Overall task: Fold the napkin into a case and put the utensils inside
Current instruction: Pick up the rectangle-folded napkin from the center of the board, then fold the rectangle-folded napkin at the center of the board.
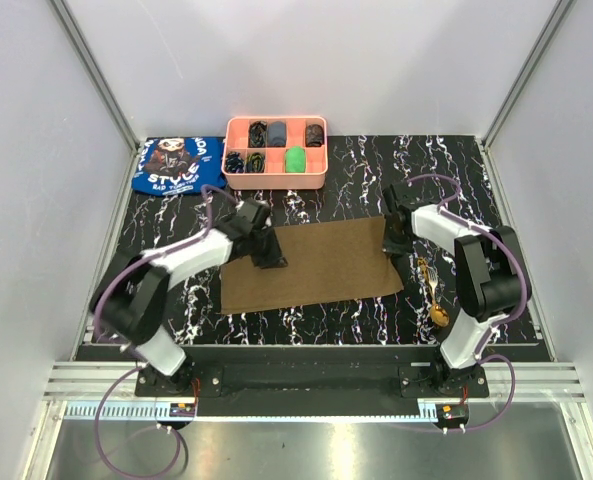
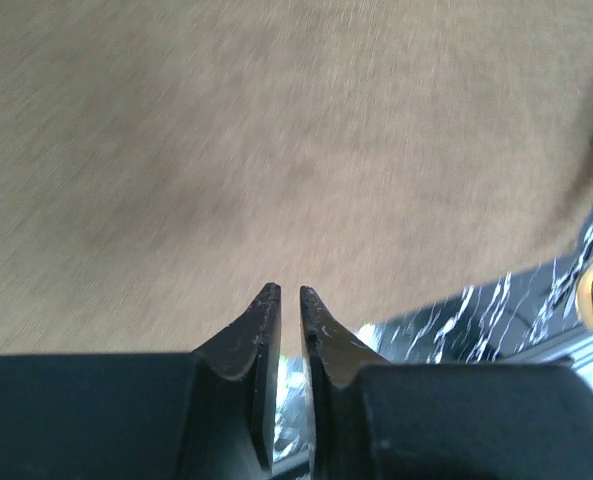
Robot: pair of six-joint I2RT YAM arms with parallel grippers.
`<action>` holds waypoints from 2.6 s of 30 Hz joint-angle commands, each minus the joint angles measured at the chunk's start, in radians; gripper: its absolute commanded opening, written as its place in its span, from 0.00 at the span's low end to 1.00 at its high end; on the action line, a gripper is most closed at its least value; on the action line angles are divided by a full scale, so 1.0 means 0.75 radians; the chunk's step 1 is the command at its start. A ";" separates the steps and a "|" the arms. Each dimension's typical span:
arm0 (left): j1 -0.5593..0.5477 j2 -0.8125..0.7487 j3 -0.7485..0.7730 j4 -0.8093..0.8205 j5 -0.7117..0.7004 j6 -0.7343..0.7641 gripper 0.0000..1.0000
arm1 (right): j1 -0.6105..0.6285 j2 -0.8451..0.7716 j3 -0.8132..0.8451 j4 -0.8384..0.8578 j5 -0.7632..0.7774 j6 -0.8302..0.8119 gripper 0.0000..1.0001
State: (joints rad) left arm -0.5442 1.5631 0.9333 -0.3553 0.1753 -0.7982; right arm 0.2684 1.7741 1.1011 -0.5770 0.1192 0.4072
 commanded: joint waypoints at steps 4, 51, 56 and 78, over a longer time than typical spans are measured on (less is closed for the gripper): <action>-0.086 0.382 0.306 0.144 0.008 -0.159 0.13 | 0.000 -0.238 0.019 -0.045 0.070 -0.044 0.00; 0.028 0.149 0.128 0.343 0.124 -0.197 0.18 | 0.448 -0.249 0.391 -0.098 -0.396 -0.013 0.00; 0.040 0.119 0.063 0.233 -0.037 -0.206 0.16 | 0.452 -0.196 0.387 -0.057 -0.519 0.011 0.00; 0.087 -0.346 -0.586 0.265 -0.230 -0.230 0.13 | 0.622 0.173 0.465 0.303 -0.725 0.349 0.00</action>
State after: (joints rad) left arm -0.4828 1.3224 0.5270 -0.2070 0.0437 -0.9585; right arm 0.7181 1.8851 1.4082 -0.4553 -0.3878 0.5800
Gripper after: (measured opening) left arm 0.141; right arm 0.014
